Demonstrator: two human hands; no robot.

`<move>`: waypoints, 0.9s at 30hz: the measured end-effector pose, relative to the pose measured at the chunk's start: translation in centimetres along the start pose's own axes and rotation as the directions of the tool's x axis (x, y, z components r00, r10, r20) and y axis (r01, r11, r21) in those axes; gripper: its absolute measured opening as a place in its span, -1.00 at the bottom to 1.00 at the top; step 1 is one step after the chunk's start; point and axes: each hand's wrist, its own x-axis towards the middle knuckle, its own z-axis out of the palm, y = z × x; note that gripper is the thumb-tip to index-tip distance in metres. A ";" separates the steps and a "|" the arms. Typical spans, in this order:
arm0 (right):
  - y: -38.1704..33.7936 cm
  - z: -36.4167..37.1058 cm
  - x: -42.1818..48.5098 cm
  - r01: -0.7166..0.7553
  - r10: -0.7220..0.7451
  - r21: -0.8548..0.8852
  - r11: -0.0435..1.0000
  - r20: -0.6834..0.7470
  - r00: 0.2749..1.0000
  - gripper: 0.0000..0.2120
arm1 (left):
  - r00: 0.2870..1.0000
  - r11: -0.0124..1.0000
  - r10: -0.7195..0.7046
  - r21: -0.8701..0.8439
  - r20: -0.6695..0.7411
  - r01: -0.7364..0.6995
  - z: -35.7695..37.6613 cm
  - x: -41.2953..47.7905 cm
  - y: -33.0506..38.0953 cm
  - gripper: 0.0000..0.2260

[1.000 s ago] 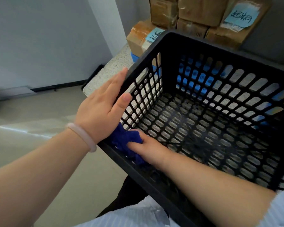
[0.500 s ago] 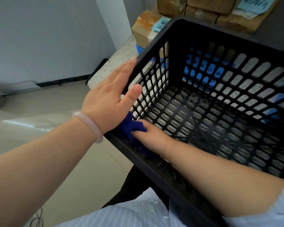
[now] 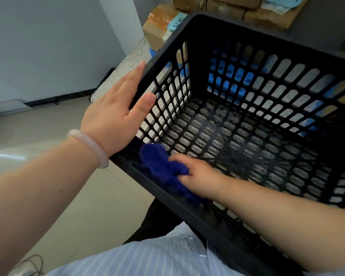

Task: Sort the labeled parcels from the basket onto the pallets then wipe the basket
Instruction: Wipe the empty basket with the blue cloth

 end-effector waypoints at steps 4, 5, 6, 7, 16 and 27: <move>4.1 0.1 2.0 -0.139 0.161 -0.475 0.869 0.005 0.987 -0.49 | 1.000 1.000 -0.009 0.006 0.005 0.009 0.1 0.0 0.0 -0.31; 4.6 0.3 2.2 -0.185 0.208 -0.482 0.856 -0.006 0.978 -0.48 | 1.000 1.000 -0.009 0.007 0.004 0.009 0.1 0.0 0.1 -0.31; 4.8 0.5 2.3 -0.217 0.238 -0.456 0.863 -0.011 0.971 -0.47 | 1.000 1.000 -0.008 0.010 0.001 0.008 0.0 -0.1 0.2 -0.31; 4.8 0.6 2.3 -0.234 0.253 -0.413 0.880 -0.009 0.967 -0.48 | 1.000 1.000 -0.007 0.013 -0.006 0.007 0.0 -0.1 0.3 -0.31; -3.4 -2.4 -2.6 -0.087 0.076 0.163 0.983 0.072 0.995 -0.83 | 1.000 1.000 -0.021 0.022 -0.005 0.021 0.0 -0.2 0.7 -0.28; 2.5 -0.8 -4.1 -0.011 0.007 -0.053 0.999 -0.080 0.997 -0.78 | 0.999 0.997 -0.042 0.067 -0.001 0.042 0.0 -0.5 1.0 -0.43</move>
